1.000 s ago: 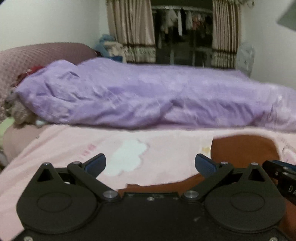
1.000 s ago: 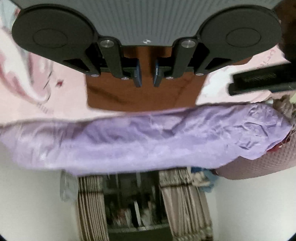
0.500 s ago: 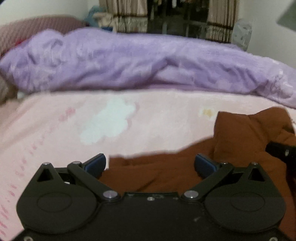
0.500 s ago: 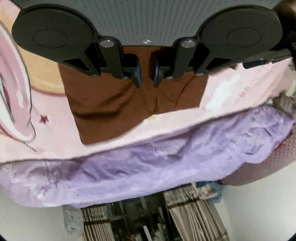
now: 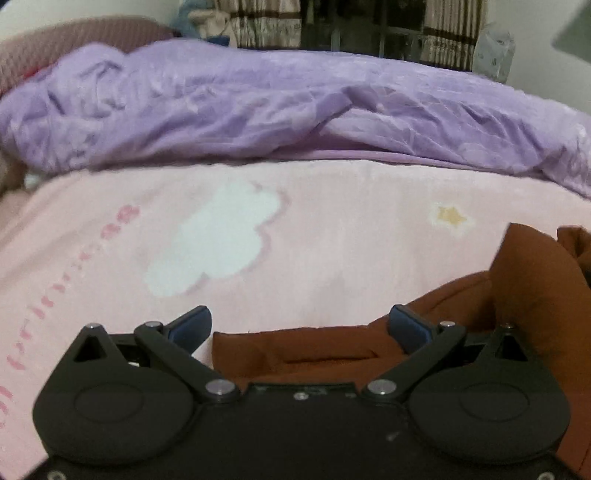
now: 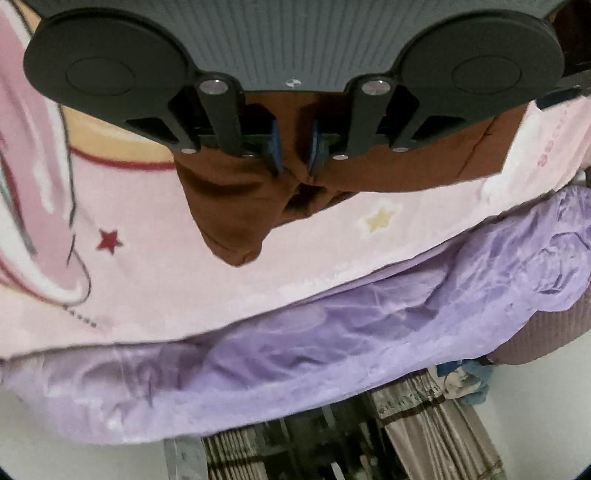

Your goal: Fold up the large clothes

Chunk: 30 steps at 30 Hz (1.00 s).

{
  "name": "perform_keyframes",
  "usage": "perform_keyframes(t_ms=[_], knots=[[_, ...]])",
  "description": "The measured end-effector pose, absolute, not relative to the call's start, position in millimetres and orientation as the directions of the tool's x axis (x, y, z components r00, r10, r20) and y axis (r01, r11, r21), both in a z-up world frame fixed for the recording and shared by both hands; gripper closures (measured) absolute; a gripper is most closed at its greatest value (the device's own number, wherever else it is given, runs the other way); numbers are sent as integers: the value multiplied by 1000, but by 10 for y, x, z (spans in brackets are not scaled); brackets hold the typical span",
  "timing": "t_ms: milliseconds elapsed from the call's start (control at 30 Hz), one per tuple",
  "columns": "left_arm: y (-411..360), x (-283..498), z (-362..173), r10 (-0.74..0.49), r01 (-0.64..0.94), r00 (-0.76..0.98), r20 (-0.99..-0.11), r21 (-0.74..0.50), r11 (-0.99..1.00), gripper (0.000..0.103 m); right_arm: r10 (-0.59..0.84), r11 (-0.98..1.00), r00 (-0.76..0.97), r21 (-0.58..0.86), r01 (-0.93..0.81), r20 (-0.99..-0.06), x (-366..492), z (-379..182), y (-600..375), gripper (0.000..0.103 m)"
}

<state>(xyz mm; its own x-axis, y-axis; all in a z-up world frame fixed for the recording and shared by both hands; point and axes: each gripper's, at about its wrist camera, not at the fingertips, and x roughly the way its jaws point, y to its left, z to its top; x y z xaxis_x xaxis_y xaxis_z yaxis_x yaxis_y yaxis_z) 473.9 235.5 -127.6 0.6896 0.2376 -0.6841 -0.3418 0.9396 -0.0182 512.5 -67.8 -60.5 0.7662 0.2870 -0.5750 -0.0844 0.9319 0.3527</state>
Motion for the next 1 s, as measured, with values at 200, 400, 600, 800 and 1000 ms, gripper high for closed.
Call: perform_keyframes(t_ms=[200,400,600,800,1000], knots=[[2339,4707,-1236,241,-344,690,-682,-16,939,0,265,947,750,310,-84,-606,5170,-579,-591,85],[2362,4231,-638,264,-359,762,-591,-47,932,0,284,948,820,272,-163,-498,4654,-14,-701,80],[2274,3501,-108,199,-297,833,-516,-114,948,0,329,936,843,262,-233,-426,3948,231,-782,80],[1815,3208,-556,193,-240,755,-626,10,971,0,355,928,789,293,-231,-502,3757,-135,-728,80],[1776,3323,-1063,222,-277,694,-685,30,960,0,311,946,798,251,-206,-516,3747,-426,-645,81]])
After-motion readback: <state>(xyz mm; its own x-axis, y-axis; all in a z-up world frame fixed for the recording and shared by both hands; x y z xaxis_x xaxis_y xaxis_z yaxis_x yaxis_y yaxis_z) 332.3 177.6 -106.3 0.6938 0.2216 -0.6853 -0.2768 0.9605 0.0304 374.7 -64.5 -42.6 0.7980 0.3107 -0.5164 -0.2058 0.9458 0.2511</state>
